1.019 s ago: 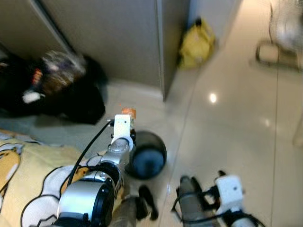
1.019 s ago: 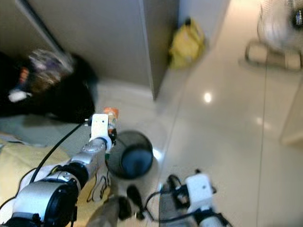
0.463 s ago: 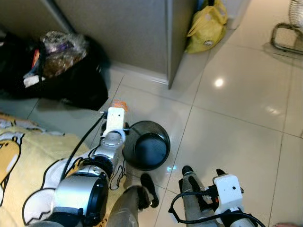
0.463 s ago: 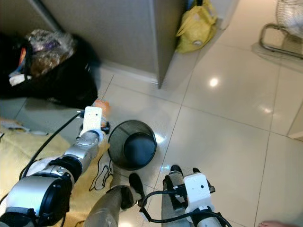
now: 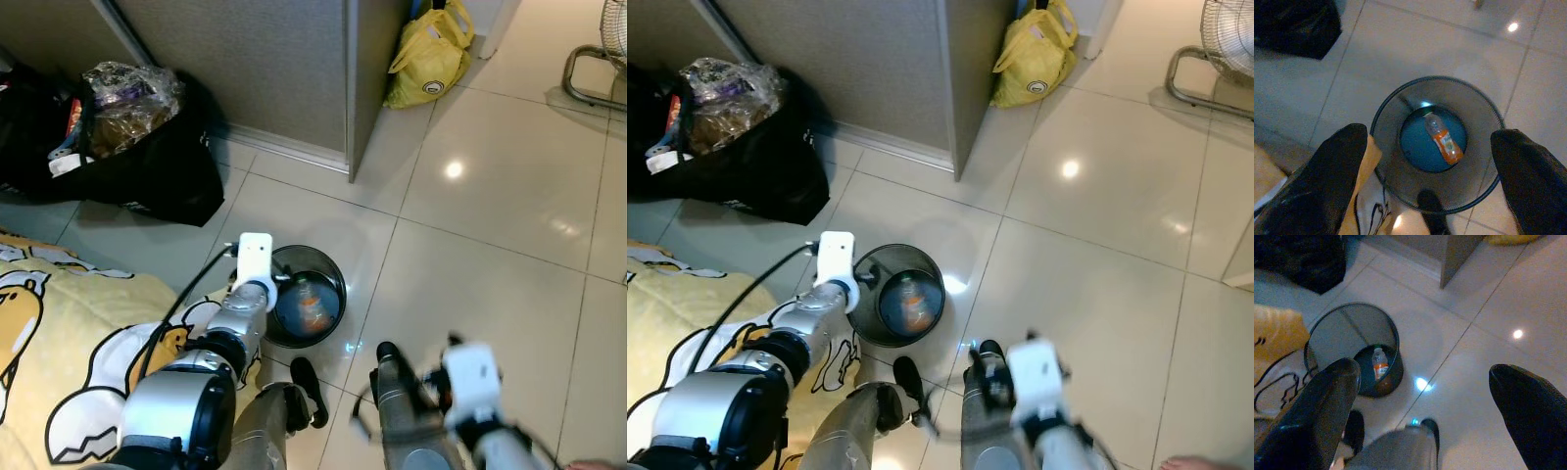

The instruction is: Clean up the room

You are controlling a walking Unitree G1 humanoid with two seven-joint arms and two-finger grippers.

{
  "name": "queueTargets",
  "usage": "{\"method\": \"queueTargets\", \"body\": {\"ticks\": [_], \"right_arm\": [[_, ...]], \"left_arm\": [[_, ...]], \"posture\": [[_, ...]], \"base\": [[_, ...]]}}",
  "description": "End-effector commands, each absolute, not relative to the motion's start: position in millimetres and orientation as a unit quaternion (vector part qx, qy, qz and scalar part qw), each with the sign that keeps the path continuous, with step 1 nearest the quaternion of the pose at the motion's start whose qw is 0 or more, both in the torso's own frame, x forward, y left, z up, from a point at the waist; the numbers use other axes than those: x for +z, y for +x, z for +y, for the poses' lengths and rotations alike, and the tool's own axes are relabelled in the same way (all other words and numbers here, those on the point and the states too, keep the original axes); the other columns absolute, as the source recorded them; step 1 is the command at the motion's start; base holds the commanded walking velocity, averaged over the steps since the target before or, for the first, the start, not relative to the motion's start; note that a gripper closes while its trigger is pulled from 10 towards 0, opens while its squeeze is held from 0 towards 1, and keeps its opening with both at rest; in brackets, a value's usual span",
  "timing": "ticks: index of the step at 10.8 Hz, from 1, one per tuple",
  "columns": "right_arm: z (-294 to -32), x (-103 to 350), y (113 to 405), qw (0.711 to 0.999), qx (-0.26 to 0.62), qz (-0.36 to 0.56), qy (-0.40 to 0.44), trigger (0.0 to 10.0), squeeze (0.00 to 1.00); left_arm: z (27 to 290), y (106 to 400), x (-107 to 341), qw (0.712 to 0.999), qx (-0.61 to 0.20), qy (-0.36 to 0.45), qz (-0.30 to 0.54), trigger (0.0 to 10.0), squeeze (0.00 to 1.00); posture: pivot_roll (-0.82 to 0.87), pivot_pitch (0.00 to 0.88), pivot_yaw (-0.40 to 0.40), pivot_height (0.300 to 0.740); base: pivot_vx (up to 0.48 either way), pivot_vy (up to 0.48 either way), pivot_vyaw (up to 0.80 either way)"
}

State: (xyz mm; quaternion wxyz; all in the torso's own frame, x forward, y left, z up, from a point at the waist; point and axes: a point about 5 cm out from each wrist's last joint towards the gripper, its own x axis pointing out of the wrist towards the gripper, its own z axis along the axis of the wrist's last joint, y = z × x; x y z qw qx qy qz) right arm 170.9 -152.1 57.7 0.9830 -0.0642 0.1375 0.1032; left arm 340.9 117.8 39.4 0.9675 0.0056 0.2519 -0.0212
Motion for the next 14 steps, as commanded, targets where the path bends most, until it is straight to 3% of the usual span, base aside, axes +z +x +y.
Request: {"method": "queueTargets", "body": {"ticks": [1, 4, 6, 8, 10, 12, 14], "right_arm": [[-155.1, 52.3, 170.5, 0.983, 0.092, 0.149, -0.049, 10.0, 0.00], [-170.8, 66.2, 213.3, 0.993, 0.055, 0.097, -0.030, 10.0, 0.00], [-182.0, 90.3, 243.2, 0.998, 0.028, 0.033, -0.042, 10.0, 0.00], [-186.7, 118.4, 263.6, 0.997, 0.033, -0.030, -0.062, 10.0, 0.00], [-190.1, 120.3, 277.5, 0.993, 0.079, -0.019, -0.082, 10.0, 0.00], [-191.4, 113.9, 287.9, 0.995, 0.075, -0.007, -0.064, 10.0, 0.00], [-183.7, 103.8, 289.1, 0.996, 0.073, 0.007, -0.048, 10.0, 0.00]], "left_arm": [[125.1, 338.7, 36.6, 0.968, -0.027, 0.005, 0.249, 10.0, 0.00], [138.4, 355.1, 78.0, 0.990, -0.086, -0.055, 0.094, 10.0, 0.00], [161.4, 343.8, 104.7, 0.995, -0.069, -0.073, -0.016, 10.0, 0.00], [187.0, 329.8, 89.9, 0.997, -0.009, -0.075, -0.015, 10.0, 0.00], [163.5, 320.2, 71.7, 0.995, 0.000, -0.100, 0.015, 10.0, 0.00], [138.3, 322.7, 74.7, 0.995, -0.013, -0.095, 0.030, 10.0, 0.00], [135.3, 329.2, 83.2, 0.996, -0.028, -0.083, 0.020, 10.0, 0.00]], "posture": [[-0.50, 0.304, 0.186, 0.740], [-0.40, 0.169, 0.167, 0.740], [-0.34, 0.086, 0.140, 0.740], [-0.32, 0.045, 0.099, 0.740], [-0.32, 0.035, 0.019, 0.740], [-0.30, 0.023, 0.027, 0.740], [-0.29, 0.023, 0.046, 0.740]], "base": [[0.000, 0.000, 0.00], [0.000, 0.000, 0.00], [0.000, 0.000, 0.57], [0.000, 0.000, 0.50], [0.000, 0.000, 0.48], [0.000, 0.000, 0.47], [0.000, 0.000, 0.46]]}}
